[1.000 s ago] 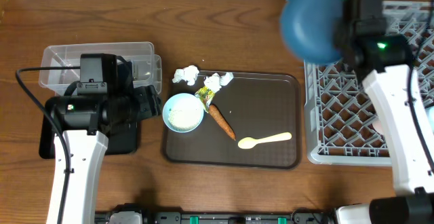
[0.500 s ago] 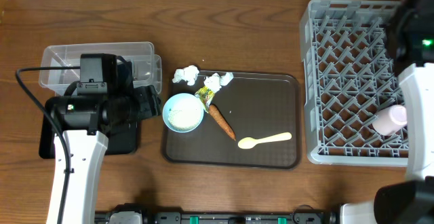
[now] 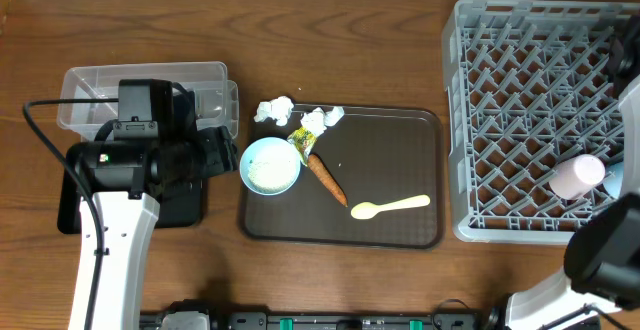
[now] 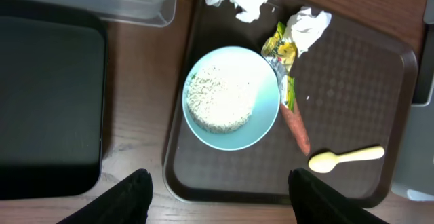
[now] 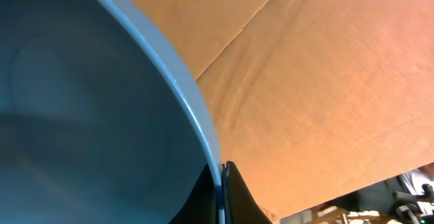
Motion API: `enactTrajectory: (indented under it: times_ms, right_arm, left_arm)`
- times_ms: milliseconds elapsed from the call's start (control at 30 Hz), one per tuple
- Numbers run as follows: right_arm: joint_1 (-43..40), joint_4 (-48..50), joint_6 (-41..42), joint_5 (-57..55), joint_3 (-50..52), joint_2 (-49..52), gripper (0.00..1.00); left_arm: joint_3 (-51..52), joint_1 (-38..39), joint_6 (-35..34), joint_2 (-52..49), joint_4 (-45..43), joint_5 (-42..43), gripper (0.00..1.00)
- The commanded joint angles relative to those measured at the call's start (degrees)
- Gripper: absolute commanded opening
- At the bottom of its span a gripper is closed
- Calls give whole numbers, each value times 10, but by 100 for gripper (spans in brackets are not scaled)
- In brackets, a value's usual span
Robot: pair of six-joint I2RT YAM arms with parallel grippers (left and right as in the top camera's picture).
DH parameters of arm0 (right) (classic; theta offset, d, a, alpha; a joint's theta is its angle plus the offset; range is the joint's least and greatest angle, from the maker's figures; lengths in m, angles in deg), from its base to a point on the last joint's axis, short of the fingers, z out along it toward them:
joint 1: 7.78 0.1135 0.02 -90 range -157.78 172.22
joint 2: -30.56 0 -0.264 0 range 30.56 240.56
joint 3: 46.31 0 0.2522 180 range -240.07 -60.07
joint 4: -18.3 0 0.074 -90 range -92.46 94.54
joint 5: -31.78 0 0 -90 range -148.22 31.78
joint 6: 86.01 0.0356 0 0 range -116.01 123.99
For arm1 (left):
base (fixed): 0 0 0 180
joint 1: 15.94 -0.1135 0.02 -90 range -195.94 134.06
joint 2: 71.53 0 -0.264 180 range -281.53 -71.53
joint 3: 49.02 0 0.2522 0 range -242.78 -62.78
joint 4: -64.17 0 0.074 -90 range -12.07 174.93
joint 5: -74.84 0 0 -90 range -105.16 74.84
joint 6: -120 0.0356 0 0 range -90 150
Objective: Sort waste into correct bins and load items into the dishwasher rack
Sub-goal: 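Lower the teal plate upright into the rack and open the right gripper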
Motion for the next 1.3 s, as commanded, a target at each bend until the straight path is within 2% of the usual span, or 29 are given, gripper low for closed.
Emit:
enactTrajectory:
  times_ms: [0, 633, 733, 933, 1267]
  right_arm:
    - [-9, 13, -14, -19, -12, 17, 1]
    - [-12, 25, -14, 15, -12, 89, 1]
    - [-12, 48, -42, 23, -12, 89, 1]
    - [-12, 178, -178, -1, -12, 89, 1]
    - [-12, 132, -145, 36, -3, 90, 1]
  left_arm:
    - [-3, -3, 4, -3, 6, -7, 67]
    - [-3, -3, 3, -3, 11, -7, 67]
    - [-3, -3, 3, -3, 11, -7, 67]
    - [-3, -3, 3, -3, 12, -7, 67]
    - [-3, -3, 3, -3, 12, -7, 67]
